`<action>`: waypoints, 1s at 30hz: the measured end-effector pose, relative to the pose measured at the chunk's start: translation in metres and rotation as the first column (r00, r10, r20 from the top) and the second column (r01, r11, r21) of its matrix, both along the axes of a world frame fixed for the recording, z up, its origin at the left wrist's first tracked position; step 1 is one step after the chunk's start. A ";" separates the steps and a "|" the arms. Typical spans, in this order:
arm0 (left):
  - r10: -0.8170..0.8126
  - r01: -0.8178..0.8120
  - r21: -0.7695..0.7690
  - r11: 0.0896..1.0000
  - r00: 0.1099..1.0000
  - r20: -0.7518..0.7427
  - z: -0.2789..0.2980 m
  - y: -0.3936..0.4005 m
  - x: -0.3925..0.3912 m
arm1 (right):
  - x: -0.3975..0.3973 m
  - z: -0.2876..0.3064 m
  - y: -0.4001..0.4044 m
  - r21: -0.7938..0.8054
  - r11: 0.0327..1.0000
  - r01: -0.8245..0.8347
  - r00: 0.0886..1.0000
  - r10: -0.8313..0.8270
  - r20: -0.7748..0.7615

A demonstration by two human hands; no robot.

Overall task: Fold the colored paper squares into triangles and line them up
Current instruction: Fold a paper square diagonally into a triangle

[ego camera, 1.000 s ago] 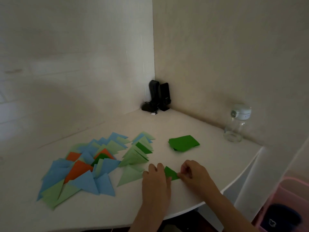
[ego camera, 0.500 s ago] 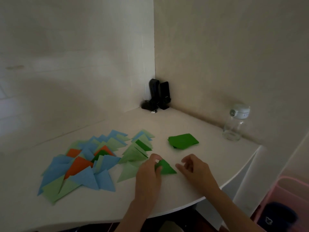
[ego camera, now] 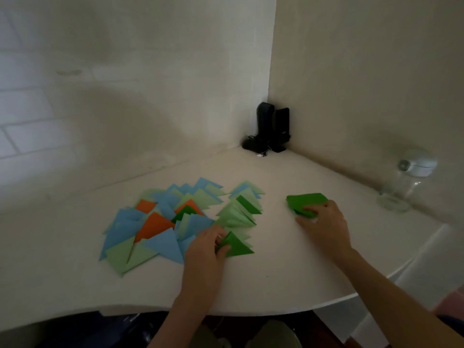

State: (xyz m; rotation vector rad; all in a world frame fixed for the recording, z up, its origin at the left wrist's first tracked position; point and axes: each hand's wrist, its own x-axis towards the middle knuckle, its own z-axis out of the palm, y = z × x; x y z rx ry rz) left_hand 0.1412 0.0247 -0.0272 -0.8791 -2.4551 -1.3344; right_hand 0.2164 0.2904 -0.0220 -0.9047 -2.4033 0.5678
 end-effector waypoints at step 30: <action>-0.383 0.368 -0.126 0.921 0.914 -0.131 -0.009 0.088 0.047 | 0.061 -0.013 -0.038 0.199 0.953 -0.227 0.960 0.253 -0.116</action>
